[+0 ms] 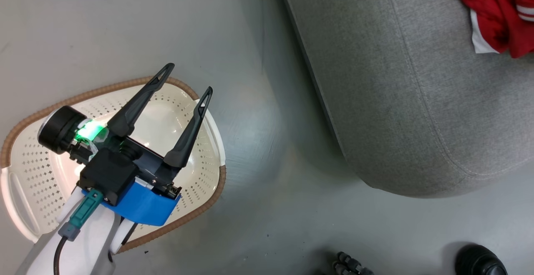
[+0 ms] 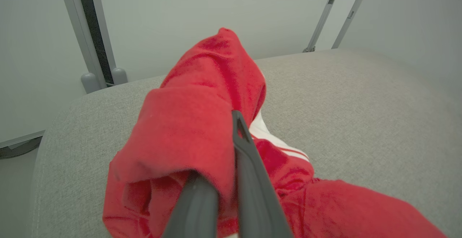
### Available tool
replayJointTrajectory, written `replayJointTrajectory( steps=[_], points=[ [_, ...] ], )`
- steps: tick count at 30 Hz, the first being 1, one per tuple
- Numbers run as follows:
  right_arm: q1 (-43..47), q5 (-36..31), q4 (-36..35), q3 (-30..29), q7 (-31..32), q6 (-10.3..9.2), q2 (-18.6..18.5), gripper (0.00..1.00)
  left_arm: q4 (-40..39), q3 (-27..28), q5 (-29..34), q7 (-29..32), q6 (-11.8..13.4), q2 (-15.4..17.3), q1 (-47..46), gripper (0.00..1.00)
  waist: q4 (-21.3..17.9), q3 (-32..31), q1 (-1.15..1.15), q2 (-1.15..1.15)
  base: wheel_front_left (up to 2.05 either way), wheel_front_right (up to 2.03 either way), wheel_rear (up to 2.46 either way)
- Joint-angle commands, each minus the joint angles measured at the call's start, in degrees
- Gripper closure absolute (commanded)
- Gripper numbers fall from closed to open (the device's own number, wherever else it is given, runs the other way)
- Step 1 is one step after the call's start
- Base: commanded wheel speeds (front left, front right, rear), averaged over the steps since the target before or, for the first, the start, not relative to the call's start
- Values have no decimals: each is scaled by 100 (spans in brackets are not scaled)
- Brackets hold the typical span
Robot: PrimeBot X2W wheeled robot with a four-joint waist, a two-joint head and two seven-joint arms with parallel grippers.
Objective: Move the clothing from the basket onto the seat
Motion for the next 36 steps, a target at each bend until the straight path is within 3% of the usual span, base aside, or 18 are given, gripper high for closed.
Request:
replayJointTrajectory(
  steps=[1, 9, 11, 13, 14, 15, 24, 36],
  points=[
    [42, -42, 89, -52, -31, 1, 37, 100, -43, 36, 26, -15, -10, 28, -66, 0, 34, 81, -1, 0, 0, 0, 0],
    [11, -131, 238, -236, -36, 1, 122, 100, 7, 50, 40, -15, -10, -14, -71, 0, 74, 99, -1, 0, 0, 0, 0],
    [37, -156, 226, -225, -37, 1, 115, 89, 27, 61, 49, -15, -10, -45, -77, 0, 71, 84, -1, 0, 0, 0, 0],
    [59, -172, 183, -191, -37, 1, 123, 56, 40, 64, 38, -15, -10, -71, -77, 0, 66, 70, -1, 0, 0, 0, 0],
    [82, -184, 145, -146, -38, 1, 132, 33, 49, 57, 36, -15, -10, -83, -82, 0, 64, 63, -1, 0, 0, 0, 0],
    [115, -161, 143, -125, -35, 1, 154, 0, 61, 52, 34, -15, -10, -92, -88, 0, 64, 53, -1, 0, 0, 0, 0],
    [369, -121, 26, 82, -34, 1, 177, 0, 199, 37, -17, -15, -10, -282, -15, 0, 61, -246, -1, 0, 0, 0, 0],
    [1028, -193, -258, 613, -33, 1, 95, 0, 518, 140, -216, -15, -10, -880, 280, 0, 342, -1187, -1, 0, 0, 0, 0]
  ],
)
